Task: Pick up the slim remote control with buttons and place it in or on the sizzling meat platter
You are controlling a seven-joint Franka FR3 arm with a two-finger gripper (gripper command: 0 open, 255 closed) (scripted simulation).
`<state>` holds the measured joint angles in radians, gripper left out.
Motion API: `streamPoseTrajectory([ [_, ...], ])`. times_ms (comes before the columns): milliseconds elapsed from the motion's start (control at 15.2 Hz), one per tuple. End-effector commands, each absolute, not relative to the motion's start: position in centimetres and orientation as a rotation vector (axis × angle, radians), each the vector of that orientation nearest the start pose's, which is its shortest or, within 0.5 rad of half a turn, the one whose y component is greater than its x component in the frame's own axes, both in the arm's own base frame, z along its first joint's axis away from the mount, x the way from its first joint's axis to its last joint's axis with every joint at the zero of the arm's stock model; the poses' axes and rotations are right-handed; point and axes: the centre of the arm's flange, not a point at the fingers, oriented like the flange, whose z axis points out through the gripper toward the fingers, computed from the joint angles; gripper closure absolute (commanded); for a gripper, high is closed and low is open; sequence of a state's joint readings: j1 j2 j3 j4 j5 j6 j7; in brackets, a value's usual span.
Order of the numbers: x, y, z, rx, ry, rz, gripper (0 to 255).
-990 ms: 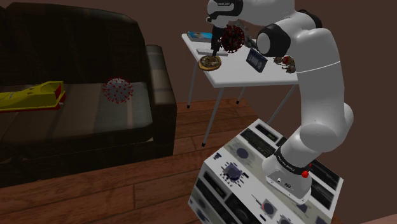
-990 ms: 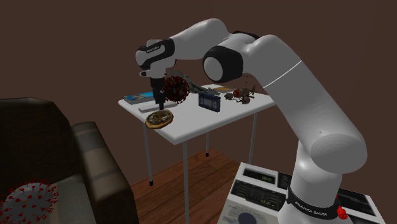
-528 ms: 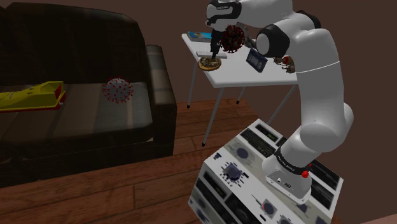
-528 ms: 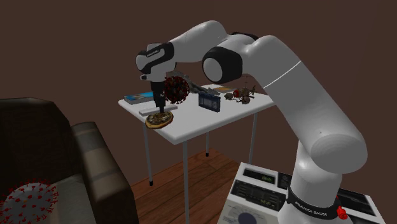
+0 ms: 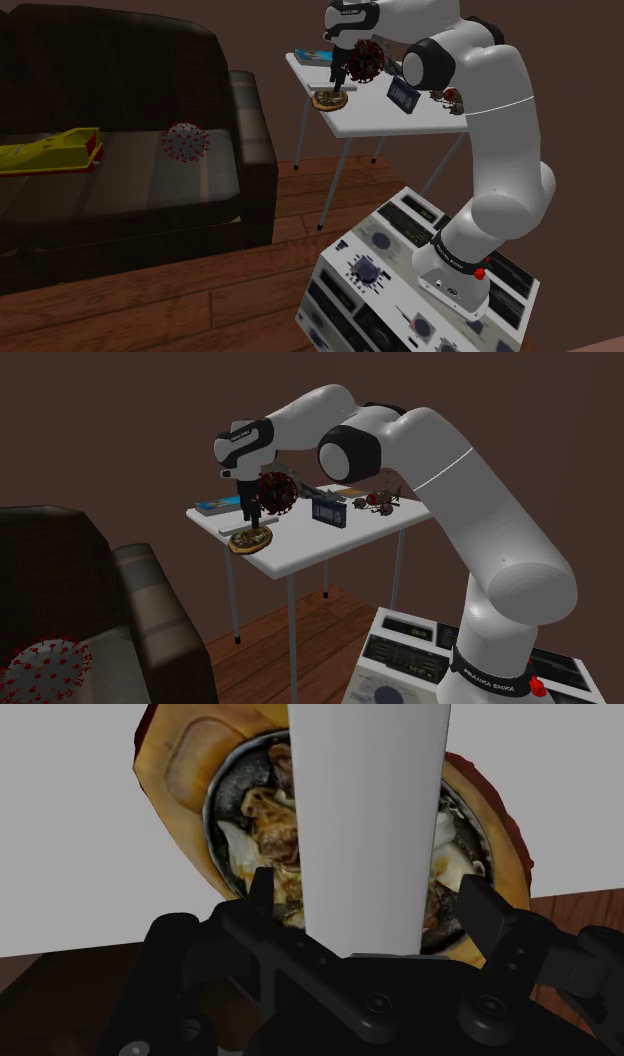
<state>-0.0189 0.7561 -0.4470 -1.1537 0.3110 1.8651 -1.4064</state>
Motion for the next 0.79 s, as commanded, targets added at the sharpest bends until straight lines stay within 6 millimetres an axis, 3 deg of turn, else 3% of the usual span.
streamPoseTrajectory([
  [0,71.6,-22.4,37.8,-2.798,-1.466,-0.016,0],
  [264,71.5,-22.3,42.8,-2.798,-1.466,-0.016,0],
  [726,71.5,-22.3,42.8,-2.798,-1.466,-0.016,0],
])
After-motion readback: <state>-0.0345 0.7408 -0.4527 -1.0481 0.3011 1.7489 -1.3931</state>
